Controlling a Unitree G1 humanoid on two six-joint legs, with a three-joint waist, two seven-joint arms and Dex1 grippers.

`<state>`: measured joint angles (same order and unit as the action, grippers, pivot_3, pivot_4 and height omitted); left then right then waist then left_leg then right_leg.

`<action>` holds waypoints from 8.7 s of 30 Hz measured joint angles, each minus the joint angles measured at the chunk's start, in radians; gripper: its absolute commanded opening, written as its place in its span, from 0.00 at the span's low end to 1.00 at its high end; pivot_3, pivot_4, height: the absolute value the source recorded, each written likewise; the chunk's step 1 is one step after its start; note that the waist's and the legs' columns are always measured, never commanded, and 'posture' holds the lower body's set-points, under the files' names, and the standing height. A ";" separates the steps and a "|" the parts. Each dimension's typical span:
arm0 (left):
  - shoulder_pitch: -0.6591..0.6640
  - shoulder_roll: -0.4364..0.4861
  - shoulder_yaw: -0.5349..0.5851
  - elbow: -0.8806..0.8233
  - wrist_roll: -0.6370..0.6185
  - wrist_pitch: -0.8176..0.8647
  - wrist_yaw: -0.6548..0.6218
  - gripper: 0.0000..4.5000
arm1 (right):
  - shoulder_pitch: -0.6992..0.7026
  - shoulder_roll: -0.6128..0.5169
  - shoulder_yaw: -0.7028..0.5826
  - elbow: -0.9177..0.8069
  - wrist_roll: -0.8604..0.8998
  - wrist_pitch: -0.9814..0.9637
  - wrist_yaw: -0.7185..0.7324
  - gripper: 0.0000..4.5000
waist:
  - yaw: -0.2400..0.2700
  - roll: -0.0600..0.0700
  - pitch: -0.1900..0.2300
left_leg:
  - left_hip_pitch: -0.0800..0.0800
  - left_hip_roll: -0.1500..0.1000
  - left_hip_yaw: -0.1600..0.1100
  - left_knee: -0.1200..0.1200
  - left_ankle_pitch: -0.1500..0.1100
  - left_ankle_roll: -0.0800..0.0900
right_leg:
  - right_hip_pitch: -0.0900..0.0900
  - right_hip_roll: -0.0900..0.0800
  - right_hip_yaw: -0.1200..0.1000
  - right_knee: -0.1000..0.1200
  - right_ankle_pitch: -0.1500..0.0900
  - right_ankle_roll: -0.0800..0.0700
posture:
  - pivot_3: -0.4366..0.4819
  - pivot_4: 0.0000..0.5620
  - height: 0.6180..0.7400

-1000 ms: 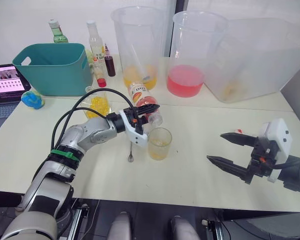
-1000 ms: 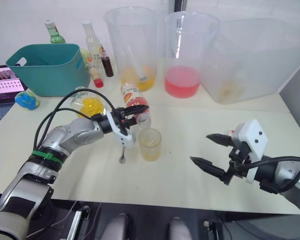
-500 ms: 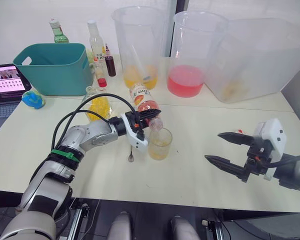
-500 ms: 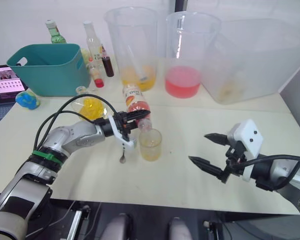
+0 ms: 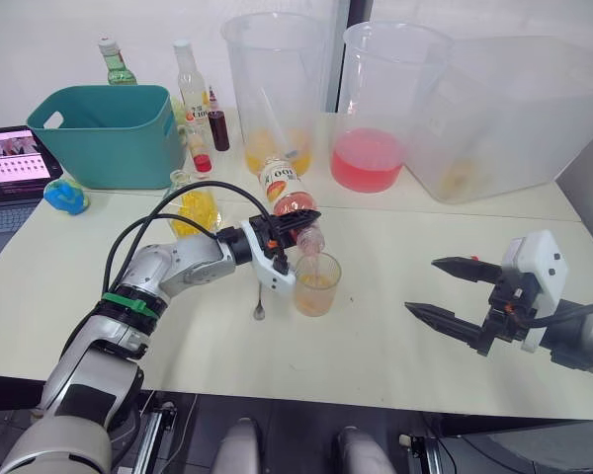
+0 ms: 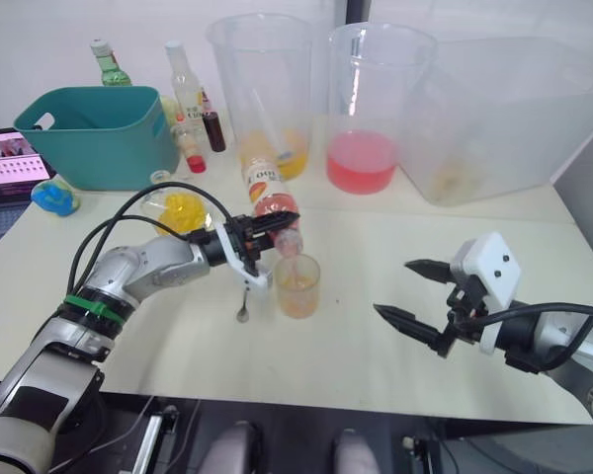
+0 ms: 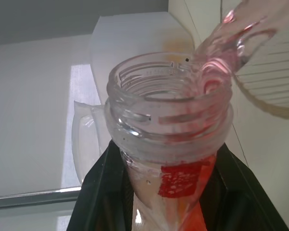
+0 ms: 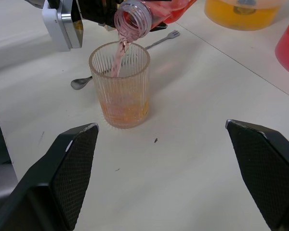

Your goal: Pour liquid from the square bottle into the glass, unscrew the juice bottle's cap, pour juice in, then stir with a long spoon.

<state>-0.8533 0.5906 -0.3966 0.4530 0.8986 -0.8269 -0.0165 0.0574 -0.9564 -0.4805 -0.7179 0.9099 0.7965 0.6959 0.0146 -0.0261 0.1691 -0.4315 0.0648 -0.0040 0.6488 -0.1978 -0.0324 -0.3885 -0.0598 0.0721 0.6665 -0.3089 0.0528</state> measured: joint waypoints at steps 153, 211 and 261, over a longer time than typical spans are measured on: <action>0.758 0.128 0.926 -0.889 -1.608 1.523 -0.722 1.00 | -0.451 0.088 0.317 0.430 -0.042 0.035 0.370 1.00 | -0.026 -0.007 0.001 | 0.006 0.003 0.000 -0.002 0.000 -0.001 | 0.000 0.001 -0.001 0.008 -0.003 -0.005 | 0.48 0.27 0.90; 0.616 -0.342 0.350 -0.712 -1.118 1.527 -0.156 1.00 | 0.005 -0.011 -0.042 0.098 -0.039 -0.110 0.306 1.00 | -0.003 -0.003 -0.002 | 0.008 0.000 -0.001 -0.003 0.000 -0.001 | 0.006 0.001 0.000 0.002 -0.003 -0.003 | 0.48 0.27 0.90; 0.750 0.264 0.441 -0.545 -1.159 1.196 -0.956 0.65 | 0.008 0.040 0.088 0.156 -0.143 -0.194 0.303 1.00 | -0.031 0.003 -0.006 | 0.017 0.002 0.000 -0.008 -0.001 0.000 | 0.016 0.001 -0.001 -0.006 -0.004 -0.003 | 0.48 0.27 0.90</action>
<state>-0.1033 0.8544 0.0444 -0.0923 -0.2604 0.3688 -0.9724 0.0655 -0.9160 -0.3921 -0.5616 0.7667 0.6022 0.9992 -0.0162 -0.0226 0.1626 -0.4147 0.0672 -0.0043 0.6410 -0.1989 -0.0322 -0.3723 -0.0588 0.0710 0.6600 -0.3132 0.0495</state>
